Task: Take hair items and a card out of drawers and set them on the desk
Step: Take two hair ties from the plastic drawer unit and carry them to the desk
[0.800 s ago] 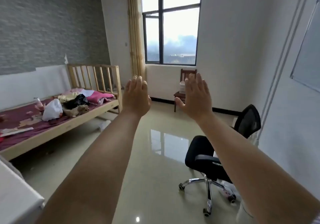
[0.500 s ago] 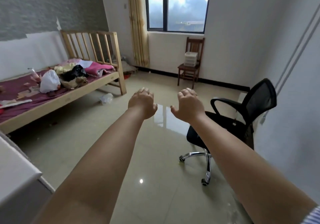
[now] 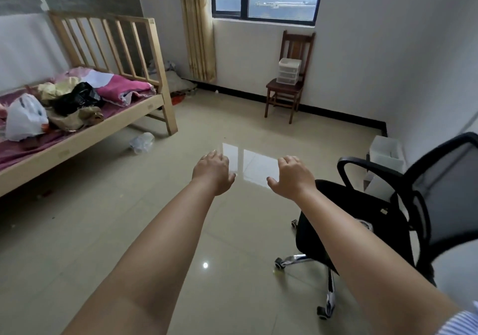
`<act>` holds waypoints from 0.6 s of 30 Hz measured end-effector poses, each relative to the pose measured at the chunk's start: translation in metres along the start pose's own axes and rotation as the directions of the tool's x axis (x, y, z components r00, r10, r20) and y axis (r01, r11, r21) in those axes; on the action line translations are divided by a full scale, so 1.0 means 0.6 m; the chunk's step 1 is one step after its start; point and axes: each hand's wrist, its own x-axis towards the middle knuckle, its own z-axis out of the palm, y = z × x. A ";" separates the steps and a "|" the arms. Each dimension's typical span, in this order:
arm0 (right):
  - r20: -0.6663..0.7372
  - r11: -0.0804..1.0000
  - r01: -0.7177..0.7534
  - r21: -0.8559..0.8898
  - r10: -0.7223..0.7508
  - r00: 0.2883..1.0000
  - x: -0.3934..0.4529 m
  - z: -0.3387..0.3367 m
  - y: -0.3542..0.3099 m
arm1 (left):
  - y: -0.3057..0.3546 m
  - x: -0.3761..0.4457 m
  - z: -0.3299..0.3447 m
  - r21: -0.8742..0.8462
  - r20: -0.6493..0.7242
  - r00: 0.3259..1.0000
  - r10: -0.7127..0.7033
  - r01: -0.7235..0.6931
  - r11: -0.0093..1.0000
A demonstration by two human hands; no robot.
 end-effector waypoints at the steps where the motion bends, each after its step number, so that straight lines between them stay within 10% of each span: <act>1: 0.008 1.000 -0.018 -0.004 0.018 1.000 0.043 0.001 0.002 | -0.009 0.044 -0.001 0.001 0.003 1.000 -0.001 0.001 1.000; 18: -0.003 0.982 -0.170 0.084 0.170 0.985 0.884 0.031 0.187 | -0.024 0.938 -0.026 0.011 0.022 0.994 0.103 -0.103 0.995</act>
